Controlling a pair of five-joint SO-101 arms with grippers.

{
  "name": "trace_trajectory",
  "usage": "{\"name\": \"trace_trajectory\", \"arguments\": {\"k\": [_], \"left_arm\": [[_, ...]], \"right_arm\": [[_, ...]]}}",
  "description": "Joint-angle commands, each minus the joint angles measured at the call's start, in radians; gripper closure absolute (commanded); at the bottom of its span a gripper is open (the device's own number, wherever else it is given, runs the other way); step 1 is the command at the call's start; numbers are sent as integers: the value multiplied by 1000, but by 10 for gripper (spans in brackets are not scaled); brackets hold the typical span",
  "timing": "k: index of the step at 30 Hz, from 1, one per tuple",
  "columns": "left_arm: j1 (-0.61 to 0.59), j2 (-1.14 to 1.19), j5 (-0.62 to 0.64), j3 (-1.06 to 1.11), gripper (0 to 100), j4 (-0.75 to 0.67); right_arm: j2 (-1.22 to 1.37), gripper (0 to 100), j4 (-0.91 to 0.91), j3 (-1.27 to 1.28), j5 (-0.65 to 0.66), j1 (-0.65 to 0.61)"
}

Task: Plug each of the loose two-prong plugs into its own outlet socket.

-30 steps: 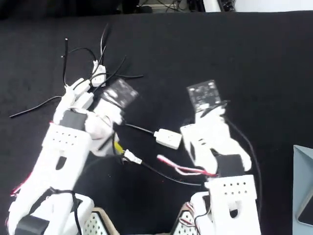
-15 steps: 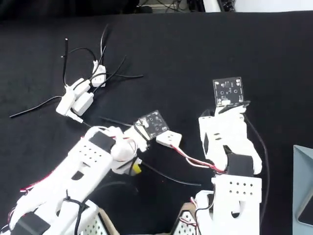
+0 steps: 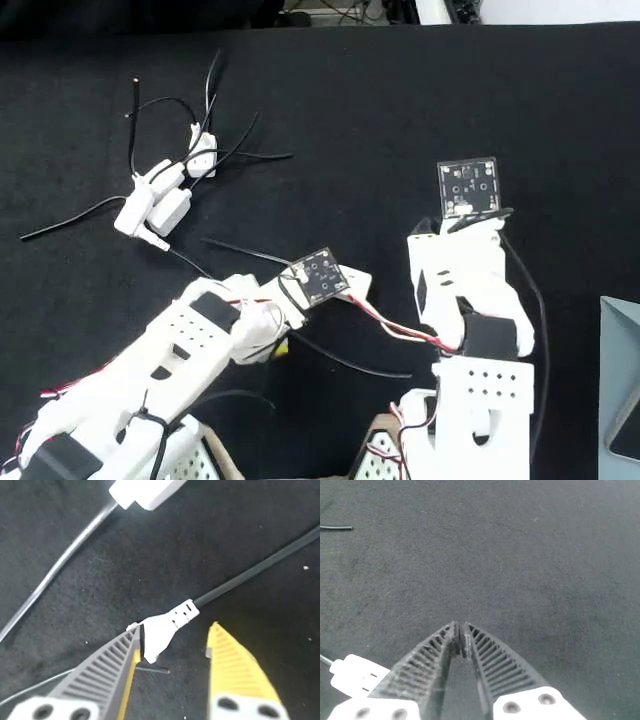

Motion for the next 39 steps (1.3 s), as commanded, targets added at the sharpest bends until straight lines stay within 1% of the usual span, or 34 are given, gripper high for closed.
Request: {"name": "trace_trajectory", "arguments": {"k": [1,4,7,12,15,16,18,20,22,26,31,34,39], "left_arm": [[10,-14,0,8,794,-58],[8,46,11,-27,794,-69],[-13,153,28,-113,793,-52],[-21,350,26,-263,793,43],[-19,422,29,-328,799,80],[-21,436,32,-338,811,86],[-19,448,32,-348,887,86],[-18,446,34,-351,976,87],[-18,431,34,-348,959,106],[-16,339,40,-371,972,201],[-47,190,166,-438,971,305],[-76,144,245,-492,971,371],[-82,98,282,-567,971,457]], "right_arm": [[-12,983,-15,-4,9,-20],[-12,983,-15,-4,9,-20],[-12,983,-15,-2,9,-20],[-12,983,-15,-2,9,-20],[-12,983,-15,-2,9,-20],[-12,983,-15,-2,9,-20],[-12,983,-15,-2,9,-20],[-12,983,-15,-2,9,-18],[-12,983,-15,-2,9,-18],[-12,983,-15,-2,9,-17],[-13,983,-15,-2,9,-14],[-13,984,-15,-2,9,-12],[-13,985,-14,-2,9,-12]]}}
